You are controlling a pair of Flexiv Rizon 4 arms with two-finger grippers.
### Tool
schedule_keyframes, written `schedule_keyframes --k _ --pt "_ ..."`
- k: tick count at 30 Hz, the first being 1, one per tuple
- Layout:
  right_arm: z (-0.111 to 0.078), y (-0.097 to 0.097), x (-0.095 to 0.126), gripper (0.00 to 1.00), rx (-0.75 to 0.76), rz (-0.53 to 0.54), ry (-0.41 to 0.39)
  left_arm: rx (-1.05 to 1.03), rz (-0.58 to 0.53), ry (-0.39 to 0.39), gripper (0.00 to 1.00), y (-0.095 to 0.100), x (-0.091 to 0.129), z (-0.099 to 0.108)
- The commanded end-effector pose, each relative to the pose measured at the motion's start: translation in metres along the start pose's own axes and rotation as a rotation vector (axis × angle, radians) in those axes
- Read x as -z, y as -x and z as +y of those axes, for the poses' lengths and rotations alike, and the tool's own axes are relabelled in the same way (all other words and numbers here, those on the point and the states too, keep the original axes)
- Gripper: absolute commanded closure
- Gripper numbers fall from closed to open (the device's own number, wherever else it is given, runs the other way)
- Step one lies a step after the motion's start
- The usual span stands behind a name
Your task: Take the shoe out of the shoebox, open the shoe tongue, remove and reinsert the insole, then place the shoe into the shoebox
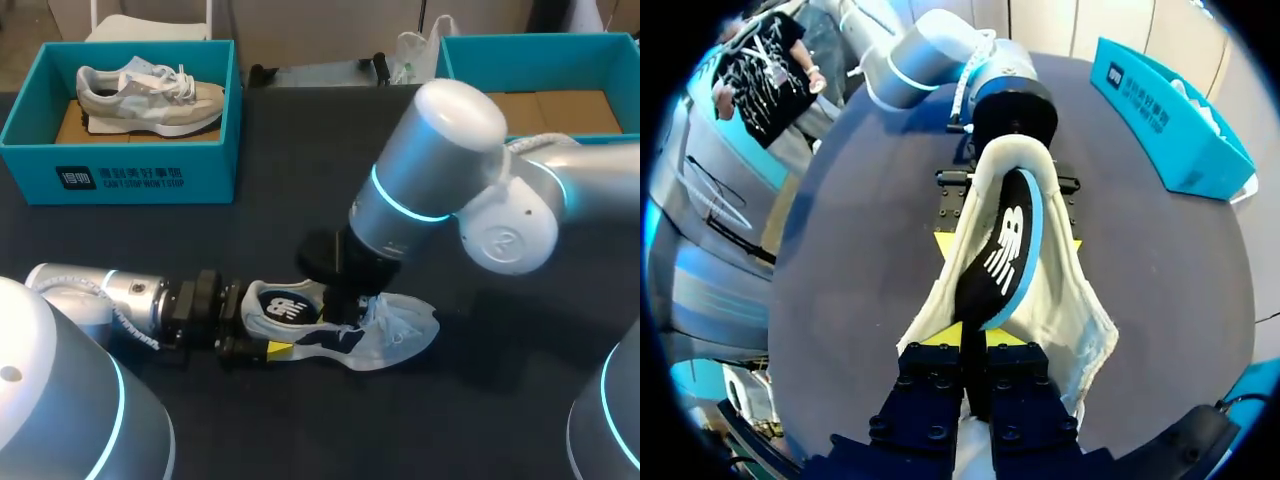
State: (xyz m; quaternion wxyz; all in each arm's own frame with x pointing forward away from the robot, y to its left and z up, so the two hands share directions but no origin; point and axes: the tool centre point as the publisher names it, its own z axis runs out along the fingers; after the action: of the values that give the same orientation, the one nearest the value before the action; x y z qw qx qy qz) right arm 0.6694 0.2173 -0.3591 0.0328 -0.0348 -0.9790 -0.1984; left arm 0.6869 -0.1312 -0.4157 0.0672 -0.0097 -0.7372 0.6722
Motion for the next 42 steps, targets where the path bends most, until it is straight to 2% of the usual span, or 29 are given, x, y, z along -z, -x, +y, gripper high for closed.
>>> schedule_keyframes --k 1,8,15,24,30,31,32,33,34,35,36,37,42 --pt "-0.009 -0.002 0.014 1.0 0.001 -0.013 0.038 0.001 -0.002 0.0 1.0 0.002 -0.001 0.001" --pt "-0.007 0.0 0.025 1.0 0.027 -0.041 0.061 0.001 -0.002 0.0 1.0 0.002 -0.001 0.001" --pt "0.004 0.003 0.032 1.0 0.094 -0.055 0.101 0.001 -0.002 0.0 1.0 0.002 -0.001 0.001" --pt "0.034 0.008 0.032 1.0 0.22 -0.019 0.097 0.001 -0.002 0.0 1.0 0.002 -0.001 0.001" --pt "0.056 0.009 0.026 1.0 0.301 0.058 0.031 0.001 -0.002 0.0 1.0 0.002 -0.001 0.001" --pt "0.058 0.01 0.025 0.98 0.314 0.062 0.038 0.001 -0.002 0.0 1.0 0.002 -0.001 0.001" --pt "0.06 0.01 0.025 0.9 0.316 0.065 0.037 0.001 -0.002 0.0 1.0 0.002 -0.001 0.001" --pt "0.061 0.01 0.025 0.76 0.317 0.065 0.034 0.001 -0.002 0.0 1.0 0.002 -0.001 0.001" --pt "0.063 0.01 0.026 0.56 0.325 0.067 0.036 0.001 -0.002 0.0 1.0 0.002 -0.001 0.001" --pt "0.063 0.01 0.027 0.46 0.326 0.073 0.029 0.001 -0.002 0.0 1.0 0.002 -0.001 0.001" --pt "0.064 0.009 0.028 0.13 0.321 0.076 0.023 0.001 -0.002 0.0 1.0 0.002 -0.001 0.001" --pt "0.064 0.009 0.03 0.0 0.319 0.075 0.021 0.001 -0.002 0.0 1.0 0.002 -0.001 0.001" --pt "0.061 0.008 0.04 0.0 0.292 0.095 -0.009 0.001 -0.002 0.0 1.0 0.002 -0.001 0.001"
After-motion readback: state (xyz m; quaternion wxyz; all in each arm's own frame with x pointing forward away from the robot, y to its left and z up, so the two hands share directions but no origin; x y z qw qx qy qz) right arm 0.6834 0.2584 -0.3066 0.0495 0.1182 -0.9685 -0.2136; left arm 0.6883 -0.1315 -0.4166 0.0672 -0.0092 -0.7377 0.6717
